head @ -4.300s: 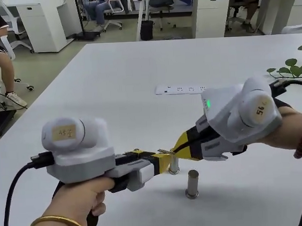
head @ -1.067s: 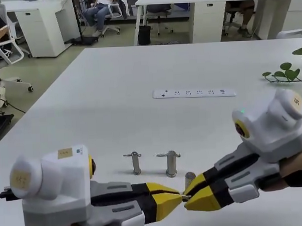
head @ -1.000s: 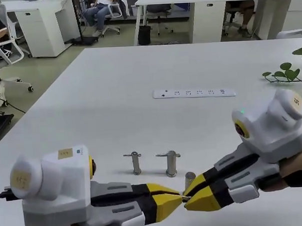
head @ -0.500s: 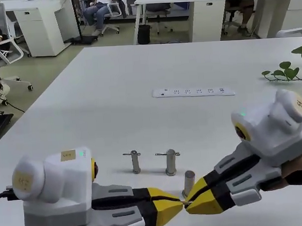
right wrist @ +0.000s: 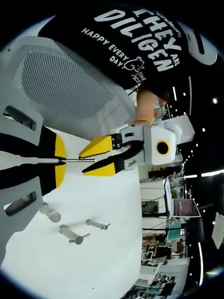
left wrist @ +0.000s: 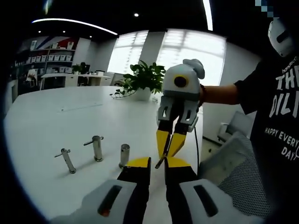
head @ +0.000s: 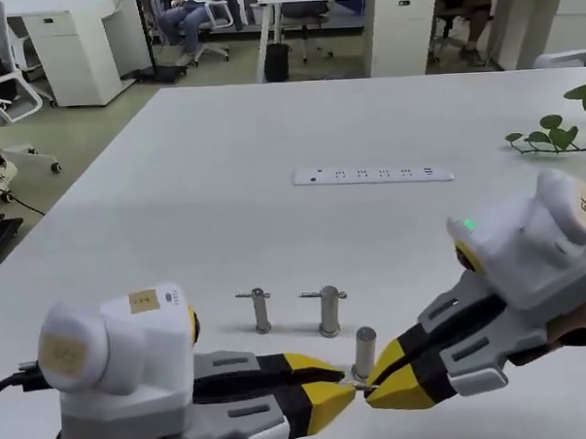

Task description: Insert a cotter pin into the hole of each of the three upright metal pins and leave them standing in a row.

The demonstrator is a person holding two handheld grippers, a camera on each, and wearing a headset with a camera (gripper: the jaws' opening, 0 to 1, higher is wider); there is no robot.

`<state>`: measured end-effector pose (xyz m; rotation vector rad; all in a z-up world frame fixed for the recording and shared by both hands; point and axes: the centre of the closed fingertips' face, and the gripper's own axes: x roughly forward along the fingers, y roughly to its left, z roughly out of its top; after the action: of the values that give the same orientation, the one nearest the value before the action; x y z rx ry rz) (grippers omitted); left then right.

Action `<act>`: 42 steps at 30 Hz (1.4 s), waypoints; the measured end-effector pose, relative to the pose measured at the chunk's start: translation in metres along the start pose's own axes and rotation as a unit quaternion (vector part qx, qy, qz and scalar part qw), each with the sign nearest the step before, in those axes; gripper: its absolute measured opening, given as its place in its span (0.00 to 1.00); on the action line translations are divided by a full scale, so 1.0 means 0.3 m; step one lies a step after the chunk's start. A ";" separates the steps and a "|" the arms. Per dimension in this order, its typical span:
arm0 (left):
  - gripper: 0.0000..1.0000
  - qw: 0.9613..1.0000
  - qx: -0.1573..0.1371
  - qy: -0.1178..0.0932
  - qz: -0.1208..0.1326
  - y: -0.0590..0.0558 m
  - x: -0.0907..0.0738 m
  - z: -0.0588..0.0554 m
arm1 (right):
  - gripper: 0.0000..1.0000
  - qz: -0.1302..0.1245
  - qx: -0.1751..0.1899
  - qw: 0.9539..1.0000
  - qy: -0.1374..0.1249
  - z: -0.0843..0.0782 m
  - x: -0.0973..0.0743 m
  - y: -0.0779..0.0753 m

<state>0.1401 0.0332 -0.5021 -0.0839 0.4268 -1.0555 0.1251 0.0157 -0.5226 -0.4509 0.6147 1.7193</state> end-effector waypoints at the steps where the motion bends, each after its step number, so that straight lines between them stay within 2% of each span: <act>1: 0.10 1.000 0.001 -0.005 0.009 0.010 -0.001 0.002 | 0.00 -0.004 -0.002 1.000 0.002 -0.005 -0.001 -0.005; 6: 0.11 1.000 0.004 -0.003 0.031 0.034 -0.009 -0.004 | 0.00 -0.025 0.006 1.000 0.011 -0.027 -0.015 -0.035; 9: 0.14 0.999 0.004 -0.004 0.039 0.042 -0.010 -0.005 | 0.00 -0.042 0.003 0.999 0.028 -0.051 -0.026 -0.057; 14: 0.18 0.998 0.018 0.012 0.064 0.064 0.001 -0.026 | 0.00 -0.074 0.009 0.996 0.039 -0.073 -0.047 -0.091; 21: 0.24 0.995 0.037 0.027 0.093 0.100 0.029 -0.037 | 0.00 -0.099 0.029 0.994 0.041 -0.110 -0.073 -0.119; 29: 0.30 0.991 0.060 0.042 0.113 0.126 0.091 -0.051 | 0.00 -0.110 0.037 0.992 0.046 -0.171 -0.104 -0.152; 32: 0.30 0.990 0.063 0.048 0.119 0.141 0.112 -0.060 | 0.00 -0.114 0.040 0.992 0.045 -0.174 -0.108 -0.159; 39: 0.30 0.986 0.070 0.070 0.133 0.177 0.149 -0.090 | 0.00 -0.123 0.051 0.990 0.051 -0.204 -0.119 -0.192; 42: 0.29 0.983 0.075 0.088 0.142 0.193 0.166 -0.111 | 0.00 -0.127 0.058 0.989 0.051 -0.214 -0.120 -0.202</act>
<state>0.1960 0.0239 -0.5630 0.2016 0.5015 -0.8128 0.1906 -0.0416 -0.5615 -0.5145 0.6955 1.4188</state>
